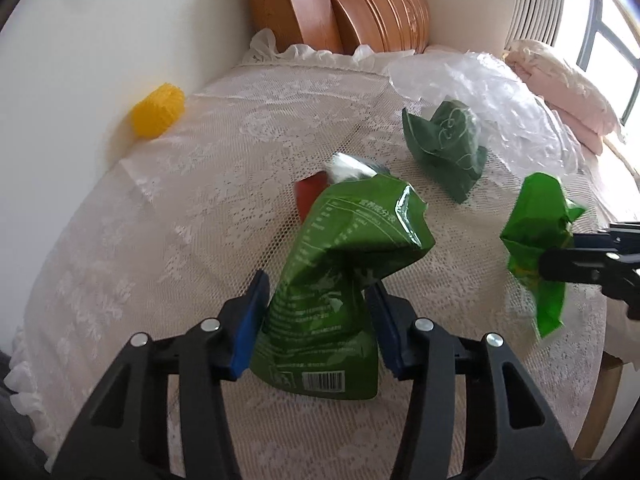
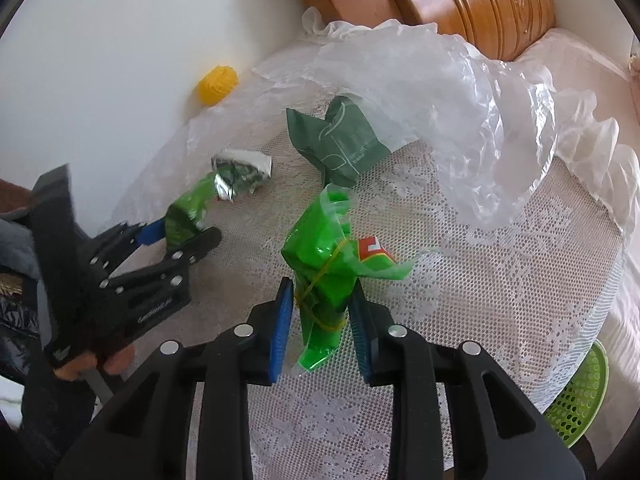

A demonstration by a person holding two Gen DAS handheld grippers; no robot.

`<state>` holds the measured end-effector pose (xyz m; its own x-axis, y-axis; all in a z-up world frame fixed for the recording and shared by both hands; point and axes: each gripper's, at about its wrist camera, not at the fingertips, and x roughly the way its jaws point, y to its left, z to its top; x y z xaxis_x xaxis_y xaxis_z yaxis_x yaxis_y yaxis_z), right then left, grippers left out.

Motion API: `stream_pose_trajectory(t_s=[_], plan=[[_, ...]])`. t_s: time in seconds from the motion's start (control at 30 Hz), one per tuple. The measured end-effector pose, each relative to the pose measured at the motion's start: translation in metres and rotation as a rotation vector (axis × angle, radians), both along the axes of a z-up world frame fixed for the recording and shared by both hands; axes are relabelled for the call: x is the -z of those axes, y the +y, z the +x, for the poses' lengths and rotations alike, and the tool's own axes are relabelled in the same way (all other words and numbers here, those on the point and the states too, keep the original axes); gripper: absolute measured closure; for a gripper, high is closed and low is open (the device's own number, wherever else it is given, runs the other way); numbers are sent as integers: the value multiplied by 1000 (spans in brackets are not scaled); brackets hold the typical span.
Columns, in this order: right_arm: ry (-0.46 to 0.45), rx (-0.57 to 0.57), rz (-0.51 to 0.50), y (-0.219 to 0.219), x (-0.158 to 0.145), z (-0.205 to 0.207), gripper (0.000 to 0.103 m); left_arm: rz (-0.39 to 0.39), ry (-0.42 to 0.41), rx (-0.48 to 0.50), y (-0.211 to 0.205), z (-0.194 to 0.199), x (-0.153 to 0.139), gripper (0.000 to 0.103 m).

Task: Collect trash
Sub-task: 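Carry the green chip bag and green bottle over the wastebasket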

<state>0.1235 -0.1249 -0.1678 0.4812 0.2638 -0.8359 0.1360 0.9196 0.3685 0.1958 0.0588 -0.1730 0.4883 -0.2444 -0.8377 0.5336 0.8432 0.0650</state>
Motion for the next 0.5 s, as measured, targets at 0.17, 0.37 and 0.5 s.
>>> stream_pose_trajectory(t_s=[0.17, 0.37, 0.5], plan=[[10, 24, -19, -2, 5, 8, 52, -48, 12, -51, 12, -6, -5, 54], [22, 25, -85, 4, 16, 18, 52, -84, 20, -108, 22, -20, -14, 54], [6, 12, -98, 7, 17, 18, 59, -91, 17, -143, 26, -29, -22, 54]])
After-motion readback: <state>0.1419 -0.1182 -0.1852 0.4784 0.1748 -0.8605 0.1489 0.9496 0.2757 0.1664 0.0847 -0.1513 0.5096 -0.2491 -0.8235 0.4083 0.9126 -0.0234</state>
